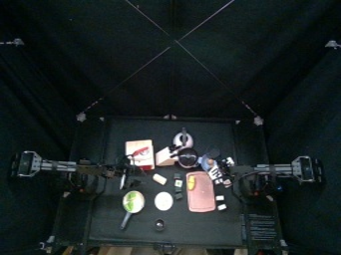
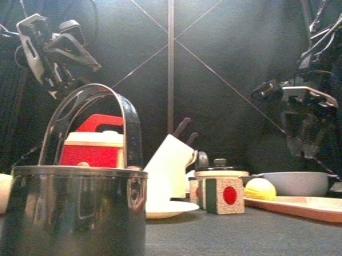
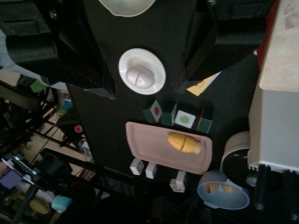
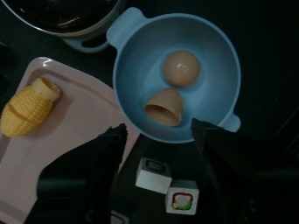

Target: Grab eggshell

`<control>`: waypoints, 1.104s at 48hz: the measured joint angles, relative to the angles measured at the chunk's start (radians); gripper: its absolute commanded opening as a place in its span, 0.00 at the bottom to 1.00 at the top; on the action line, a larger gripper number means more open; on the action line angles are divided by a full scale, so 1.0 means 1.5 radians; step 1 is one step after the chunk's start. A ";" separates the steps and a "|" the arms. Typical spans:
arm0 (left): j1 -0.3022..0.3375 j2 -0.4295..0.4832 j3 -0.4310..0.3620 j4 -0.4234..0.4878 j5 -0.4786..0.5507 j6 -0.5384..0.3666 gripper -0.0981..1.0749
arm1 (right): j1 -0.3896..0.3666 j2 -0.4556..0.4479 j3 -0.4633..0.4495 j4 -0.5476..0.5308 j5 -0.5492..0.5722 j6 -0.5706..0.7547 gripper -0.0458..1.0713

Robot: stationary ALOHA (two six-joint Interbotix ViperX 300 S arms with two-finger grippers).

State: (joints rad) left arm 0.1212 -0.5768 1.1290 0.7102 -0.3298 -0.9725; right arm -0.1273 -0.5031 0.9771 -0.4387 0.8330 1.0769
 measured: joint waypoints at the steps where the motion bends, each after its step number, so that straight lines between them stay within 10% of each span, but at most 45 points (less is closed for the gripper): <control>1: -0.001 0.000 0.001 -0.001 0.000 0.000 0.87 | 0.000 0.000 0.002 -0.003 0.000 0.000 0.73; 53: 0.007 0.000 0.004 0.000 0.000 0.000 0.87 | -0.039 0.124 0.037 -0.089 -0.099 -0.002 0.71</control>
State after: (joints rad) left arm 0.1319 -0.5768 1.1351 0.7102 -0.3298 -0.9725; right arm -0.1856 -0.3175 1.0324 -0.5722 0.6842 1.0738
